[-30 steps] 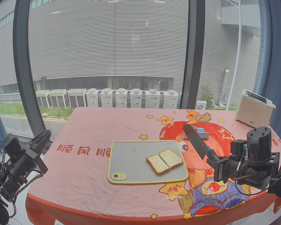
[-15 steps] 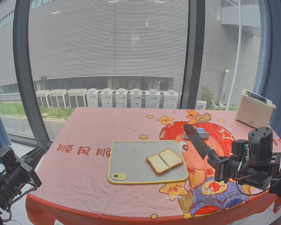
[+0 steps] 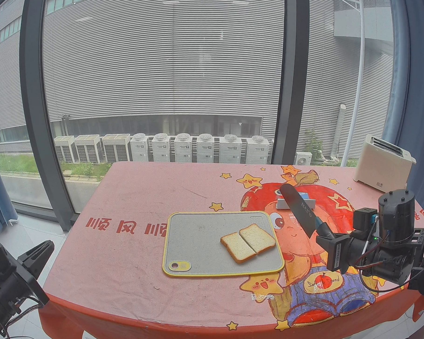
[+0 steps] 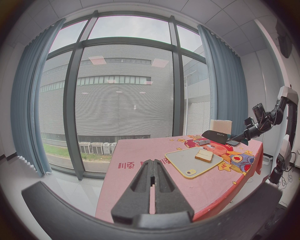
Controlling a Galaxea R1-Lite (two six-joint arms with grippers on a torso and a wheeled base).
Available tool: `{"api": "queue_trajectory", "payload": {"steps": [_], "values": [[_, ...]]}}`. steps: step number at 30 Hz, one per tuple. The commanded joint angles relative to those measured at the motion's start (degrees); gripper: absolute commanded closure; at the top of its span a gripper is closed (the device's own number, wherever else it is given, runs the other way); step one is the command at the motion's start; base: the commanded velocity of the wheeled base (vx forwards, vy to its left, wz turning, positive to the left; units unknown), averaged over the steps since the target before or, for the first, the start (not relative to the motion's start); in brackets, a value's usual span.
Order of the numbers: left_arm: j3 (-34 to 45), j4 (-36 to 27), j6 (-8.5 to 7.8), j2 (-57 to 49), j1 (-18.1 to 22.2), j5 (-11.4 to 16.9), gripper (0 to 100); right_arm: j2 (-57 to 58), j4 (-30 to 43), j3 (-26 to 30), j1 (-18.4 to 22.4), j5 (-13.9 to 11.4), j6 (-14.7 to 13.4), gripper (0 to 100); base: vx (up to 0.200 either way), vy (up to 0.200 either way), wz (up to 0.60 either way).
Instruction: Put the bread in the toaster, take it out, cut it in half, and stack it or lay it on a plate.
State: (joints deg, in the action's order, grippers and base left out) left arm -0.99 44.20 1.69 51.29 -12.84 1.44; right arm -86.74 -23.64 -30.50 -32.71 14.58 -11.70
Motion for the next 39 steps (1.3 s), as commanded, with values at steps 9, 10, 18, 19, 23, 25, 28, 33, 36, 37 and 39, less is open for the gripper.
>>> {"api": "queue_trajectory", "payload": {"steps": [9, 10, 18, 19, 23, 25, 28, 33, 36, 37, 39], "values": [[0.90, -8.61, 0.94, -15.07, 6.07, 0.85, 100, 0.60, -0.01, 0.00, 1.33, 0.01, 0.01, 100, 0.000, 0.000, 0.00], [0.90, -9.40, 0.94, -15.95, 6.07, 0.93, 100, 0.60, -0.01, 0.00, 1.33, 0.01, 0.01, 100, 0.000, 0.000, 0.00], [0.90, -24.08, 1.12, -31.33, 6.16, 1.02, 100, 1.39, 0.08, 0.00, 2.12, 0.10, 0.19, 100, 0.000, 0.000, 0.00], [0.90, -25.13, 1.12, -32.65, 6.16, 1.02, 100, 1.39, 0.08, 0.09, 2.30, 0.10, 0.19, 100, 0.000, 0.000, 0.00], [0.90, -29.09, 1.12, -36.43, 6.16, 1.11, 100, 1.39, 0.08, 0.18, 2.56, 0.10, 0.19, 100, 0.000, 0.000, 0.00], [0.90, -32.95, 1.03, -39.42, 6.16, 1.29, 100, 1.31, 0.08, 0.27, 3.09, 0.01, 0.28, 100, 0.000, 0.000, 0.00], [0.90, -37.35, 0.94, -43.11, 6.16, 2.52, 100, 1.22, 0.08, 0.27, 3.18, 0.01, 0.28, 100, 0.000, 0.000, 0.00], [0.99, -41.48, 0.77, -46.63, 6.16, 3.22, 100, 0.78, -0.01, 0.00, 3.18, 0.01, 0.28, 100, 0.000, 0.000, 0.00], [0.99, -41.48, 0.77, -46.63, 6.16, 3.31, 100, 0.34, -0.80, 0.00, 3.53, 0.01, 0.28, 100, 0.000, 0.000, 0.00], [0.99, -41.48, 0.50, -46.63, 6.16, 3.48, 100, -0.19, -1.94, 0.00, 3.97, 0.01, 0.37, 100, 0.000, 0.000, 0.00], [0.99, -41.48, 0.33, -46.63, 6.16, 3.66, 100, -0.72, -3.52, 0.00, 4.06, -0.25, 0.10, 100, 0.000, 0.000, 0.00]]}}
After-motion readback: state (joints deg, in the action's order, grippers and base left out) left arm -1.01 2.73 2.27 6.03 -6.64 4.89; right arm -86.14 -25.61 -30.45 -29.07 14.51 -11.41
